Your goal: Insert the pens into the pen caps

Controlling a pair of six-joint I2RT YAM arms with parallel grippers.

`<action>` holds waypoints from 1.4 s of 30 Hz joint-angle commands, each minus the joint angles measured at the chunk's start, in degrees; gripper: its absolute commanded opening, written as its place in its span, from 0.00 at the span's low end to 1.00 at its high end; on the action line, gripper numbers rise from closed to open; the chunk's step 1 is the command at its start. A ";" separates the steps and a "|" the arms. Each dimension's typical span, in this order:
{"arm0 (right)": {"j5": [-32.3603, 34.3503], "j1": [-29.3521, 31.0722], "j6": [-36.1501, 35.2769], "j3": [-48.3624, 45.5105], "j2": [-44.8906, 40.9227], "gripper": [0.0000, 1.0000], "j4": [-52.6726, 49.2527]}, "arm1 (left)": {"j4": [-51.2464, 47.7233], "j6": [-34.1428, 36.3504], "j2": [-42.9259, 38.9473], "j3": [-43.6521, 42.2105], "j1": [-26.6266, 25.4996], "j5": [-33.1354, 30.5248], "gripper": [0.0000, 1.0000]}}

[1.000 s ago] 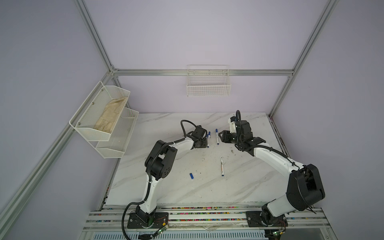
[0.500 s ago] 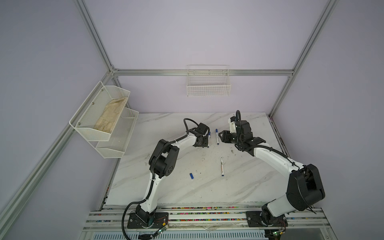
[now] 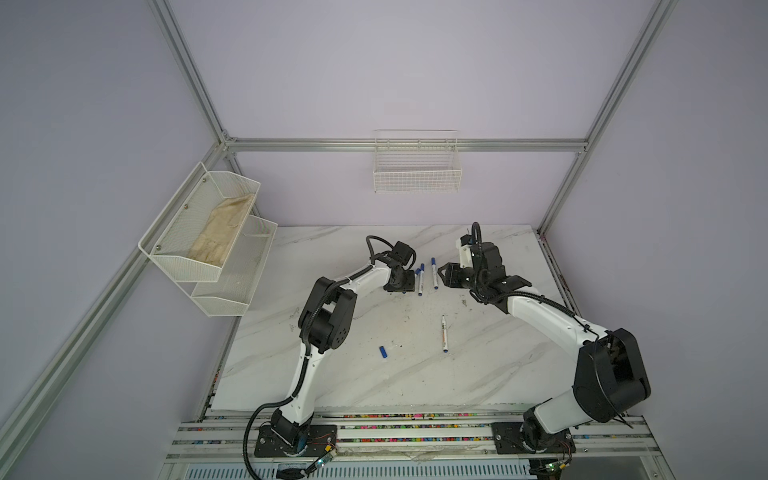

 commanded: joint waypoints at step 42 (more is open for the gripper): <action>-16.27 -0.11 -0.10 9.74 10.86 0.48 -5.20 | 60.49 5.30 -28.53 -43.91 -3.10 14.67 0.00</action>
